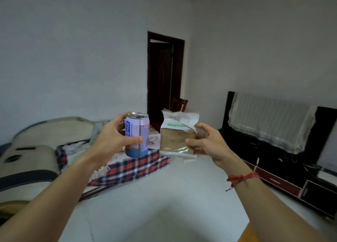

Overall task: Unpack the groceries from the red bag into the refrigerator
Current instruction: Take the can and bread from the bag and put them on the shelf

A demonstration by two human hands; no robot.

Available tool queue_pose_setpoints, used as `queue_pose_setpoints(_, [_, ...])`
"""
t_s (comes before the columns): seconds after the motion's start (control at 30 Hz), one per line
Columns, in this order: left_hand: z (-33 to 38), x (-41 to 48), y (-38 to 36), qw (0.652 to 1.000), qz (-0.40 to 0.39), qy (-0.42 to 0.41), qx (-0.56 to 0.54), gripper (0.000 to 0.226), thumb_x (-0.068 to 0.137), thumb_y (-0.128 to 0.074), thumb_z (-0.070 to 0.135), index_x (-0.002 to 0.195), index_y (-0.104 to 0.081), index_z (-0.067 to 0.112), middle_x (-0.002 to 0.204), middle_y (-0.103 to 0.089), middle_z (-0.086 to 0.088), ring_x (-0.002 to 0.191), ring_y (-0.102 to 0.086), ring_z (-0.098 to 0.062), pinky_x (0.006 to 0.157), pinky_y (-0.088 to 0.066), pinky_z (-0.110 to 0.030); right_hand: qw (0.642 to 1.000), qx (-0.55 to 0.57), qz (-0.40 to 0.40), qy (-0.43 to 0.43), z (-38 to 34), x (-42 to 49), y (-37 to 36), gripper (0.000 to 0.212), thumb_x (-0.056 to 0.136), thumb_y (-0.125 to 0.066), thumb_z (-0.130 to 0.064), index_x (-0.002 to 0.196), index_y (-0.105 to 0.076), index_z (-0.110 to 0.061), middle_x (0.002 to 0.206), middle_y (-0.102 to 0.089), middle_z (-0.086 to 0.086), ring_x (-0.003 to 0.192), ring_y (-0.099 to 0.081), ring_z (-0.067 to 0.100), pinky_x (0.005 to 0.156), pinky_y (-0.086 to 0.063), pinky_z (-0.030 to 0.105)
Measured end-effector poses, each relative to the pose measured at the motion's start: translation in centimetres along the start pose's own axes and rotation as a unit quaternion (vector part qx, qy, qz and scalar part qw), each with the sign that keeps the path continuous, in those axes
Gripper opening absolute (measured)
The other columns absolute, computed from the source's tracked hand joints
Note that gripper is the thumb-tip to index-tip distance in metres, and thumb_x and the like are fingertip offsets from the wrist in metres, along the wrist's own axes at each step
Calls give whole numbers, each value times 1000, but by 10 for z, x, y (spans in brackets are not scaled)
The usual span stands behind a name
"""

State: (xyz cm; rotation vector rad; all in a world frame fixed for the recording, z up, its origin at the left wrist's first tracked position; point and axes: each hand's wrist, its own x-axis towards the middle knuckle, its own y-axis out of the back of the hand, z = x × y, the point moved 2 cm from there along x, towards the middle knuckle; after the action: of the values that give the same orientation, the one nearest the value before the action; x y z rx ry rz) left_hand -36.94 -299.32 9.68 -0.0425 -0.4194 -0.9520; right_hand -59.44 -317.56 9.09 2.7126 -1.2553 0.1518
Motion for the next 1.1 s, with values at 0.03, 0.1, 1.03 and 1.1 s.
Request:
queue_pose_setpoints(0.03, [0,-6,10,1000,19,5,4,72,67,-83,-8,122,-59,32,113,-71,-4,102,-69,-24,75,-61,-32,1000,-1,-19,3,0,7,-11,44,79,-79,10,98,-65,-27,90,-64,10,71,-68,19,68,-63,34])
queue_pose_setpoints(0.1, [1,-19,30,998,53,13,10,74,67,-82,-8,123,-58,34,115,-71,-4,103,-70,-23,79,-60,-35,998,-7,-61,14,0,20,-31,41,79,-80,8,99,-67,-26,91,-65,12,74,-68,21,75,-62,43])
queue_pose_setpoints(1.03, [111,-365,182,853,481,66,191,79,48,-87,6,121,-63,25,99,-75,-8,83,-72,-19,67,-58,-30,852,84,-513,65,-34,-90,-371,51,76,-81,9,113,-67,-23,110,-72,18,91,-73,30,72,-63,44])
queue_pose_setpoints(1.1, [119,-389,188,841,494,72,210,79,55,-88,-4,123,-61,24,100,-75,-6,85,-73,-19,66,-58,-28,843,86,-526,70,-38,-109,-392,56,75,-83,8,120,-66,-20,112,-72,18,98,-73,34,75,-64,46])
